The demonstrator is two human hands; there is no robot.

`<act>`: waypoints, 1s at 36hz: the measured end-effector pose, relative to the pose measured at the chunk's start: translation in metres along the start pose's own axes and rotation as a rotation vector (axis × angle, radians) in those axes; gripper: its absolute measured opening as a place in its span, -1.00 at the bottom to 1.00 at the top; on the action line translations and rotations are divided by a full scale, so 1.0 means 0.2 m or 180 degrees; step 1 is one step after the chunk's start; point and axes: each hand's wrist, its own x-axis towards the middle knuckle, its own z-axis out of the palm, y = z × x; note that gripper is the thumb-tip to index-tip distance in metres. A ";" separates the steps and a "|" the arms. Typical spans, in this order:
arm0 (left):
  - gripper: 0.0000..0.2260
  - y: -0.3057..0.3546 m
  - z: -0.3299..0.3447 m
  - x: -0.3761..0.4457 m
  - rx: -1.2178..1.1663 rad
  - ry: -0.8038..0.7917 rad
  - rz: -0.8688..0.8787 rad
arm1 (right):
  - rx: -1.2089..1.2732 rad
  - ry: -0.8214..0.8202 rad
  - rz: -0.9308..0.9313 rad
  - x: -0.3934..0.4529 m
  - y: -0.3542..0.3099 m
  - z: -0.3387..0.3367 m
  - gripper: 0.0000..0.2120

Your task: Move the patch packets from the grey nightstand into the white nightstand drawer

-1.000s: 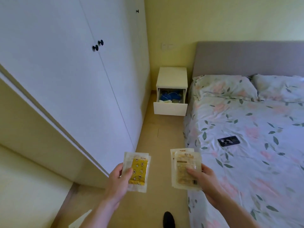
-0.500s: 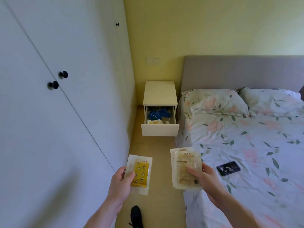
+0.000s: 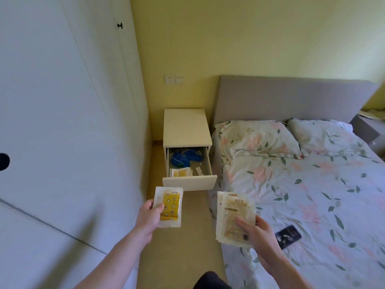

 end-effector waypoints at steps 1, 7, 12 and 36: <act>-0.81 0.02 0.01 0.07 0.0027 -0.0033 -0.0012 | 0.0045 0.0054 0.0024 0.05 -0.02 0.00 -0.82; -0.80 0.18 0.09 0.43 0.0113 -0.0066 -0.0154 | 0.0121 0.0360 0.0226 0.43 -0.12 -0.02 -0.83; -0.79 0.26 0.15 0.80 0.0148 0.0040 -0.0321 | 0.0008 0.0308 0.0323 0.89 -0.22 0.05 -0.82; -0.85 0.52 0.59 2.16 0.0876 0.0641 -0.0995 | -0.1254 -0.0436 0.1333 2.67 -0.48 0.47 -0.75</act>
